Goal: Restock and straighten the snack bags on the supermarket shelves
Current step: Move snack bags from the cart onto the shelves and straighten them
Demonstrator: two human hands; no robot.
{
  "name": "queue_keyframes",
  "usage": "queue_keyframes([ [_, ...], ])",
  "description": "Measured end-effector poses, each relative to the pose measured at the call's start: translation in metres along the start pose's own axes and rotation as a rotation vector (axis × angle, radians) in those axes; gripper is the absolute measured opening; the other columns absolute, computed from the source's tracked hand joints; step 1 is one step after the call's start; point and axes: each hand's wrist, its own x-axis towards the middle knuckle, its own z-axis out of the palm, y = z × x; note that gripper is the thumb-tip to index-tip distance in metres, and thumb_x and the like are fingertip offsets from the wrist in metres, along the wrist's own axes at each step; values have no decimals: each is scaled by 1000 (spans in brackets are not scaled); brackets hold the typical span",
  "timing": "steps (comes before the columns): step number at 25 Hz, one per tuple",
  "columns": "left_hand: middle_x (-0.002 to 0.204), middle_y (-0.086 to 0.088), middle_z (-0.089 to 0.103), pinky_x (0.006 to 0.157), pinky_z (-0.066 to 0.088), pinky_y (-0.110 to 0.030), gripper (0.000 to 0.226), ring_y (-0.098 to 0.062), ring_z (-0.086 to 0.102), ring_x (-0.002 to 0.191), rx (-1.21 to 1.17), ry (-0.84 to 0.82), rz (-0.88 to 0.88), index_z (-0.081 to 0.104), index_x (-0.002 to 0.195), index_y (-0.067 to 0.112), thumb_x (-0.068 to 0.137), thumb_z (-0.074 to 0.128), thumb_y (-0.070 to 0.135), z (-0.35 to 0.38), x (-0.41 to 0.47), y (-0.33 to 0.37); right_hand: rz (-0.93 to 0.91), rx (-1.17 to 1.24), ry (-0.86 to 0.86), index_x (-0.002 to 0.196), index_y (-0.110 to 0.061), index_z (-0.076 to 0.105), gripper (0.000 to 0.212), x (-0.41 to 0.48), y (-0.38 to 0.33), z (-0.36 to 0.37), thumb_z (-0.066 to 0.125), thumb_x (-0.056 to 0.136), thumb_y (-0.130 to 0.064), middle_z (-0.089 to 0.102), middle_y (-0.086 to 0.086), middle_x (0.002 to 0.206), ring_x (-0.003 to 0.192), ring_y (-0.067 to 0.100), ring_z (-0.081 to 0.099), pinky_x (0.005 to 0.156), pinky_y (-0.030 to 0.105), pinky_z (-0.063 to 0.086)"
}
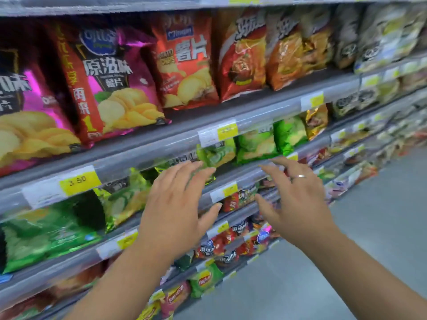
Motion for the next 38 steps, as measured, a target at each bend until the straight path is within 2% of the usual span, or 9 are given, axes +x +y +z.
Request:
queue_keyframes([
  [2,132,-6,57,108,37,-45,63,-29,52,124,-52,-80,34,56,131,17,81,49,55,27,4,39,117,-72,-36,124,-21,60,56,-30,38,-11,59,74,-46,56,13,127,111,38,53,88,53,49],
  [5,130,-6,58,106,35,-41,67,-29,53,121,-96,-183,100,54,131,17,78,49,58,59,10,97,261,-163,-76,123,-25,58,57,-77,84,-29,51,73,-51,56,12,129,112,38,52,89,51,46],
  [11,131,-6,58,103,45,-46,73,-29,54,120,-225,-290,335,53,133,18,72,53,58,100,31,243,528,-300,-95,121,-26,53,60,-181,173,-79,44,69,-55,59,12,123,108,36,54,85,49,48],
  [14,135,-5,56,106,42,-44,77,-27,52,124,-262,-330,454,51,136,19,70,54,58,113,38,305,645,-353,-114,119,-21,62,61,-222,204,-102,49,68,-52,60,12,123,108,37,55,85,51,48],
  [19,138,-7,53,110,37,-44,79,-28,49,129,-336,-392,638,47,138,16,71,57,57,134,37,396,866,-399,-162,123,-21,61,58,-289,247,-138,58,73,-51,58,13,127,112,40,55,88,53,45],
  [22,139,-8,52,109,36,-44,77,-29,47,130,-371,-433,746,44,140,16,75,62,54,144,30,436,1009,-408,-181,125,-20,61,62,-324,257,-151,76,70,-44,57,14,129,116,41,53,92,54,42],
  [27,144,-7,47,110,38,-47,79,-29,46,131,-444,-521,955,38,144,19,78,65,53,170,26,498,1227,-506,-182,118,-19,64,60,-375,268,-164,76,65,-45,60,15,122,111,39,55,89,53,45],
  [31,140,-11,52,106,39,-48,77,-32,51,127,-490,-549,1121,47,140,16,75,73,48,189,26,542,1430,-556,-181,118,-18,66,65,-401,272,-169,84,59,-39,60,15,122,111,40,55,88,54,44],
  [38,136,-11,55,106,40,-46,75,-33,54,122,-577,-595,1467,49,138,14,73,60,50,221,42,609,1822,-658,-130,116,-19,67,62,-427,268,-161,85,59,-36,59,17,123,110,41,55,89,55,43],
])
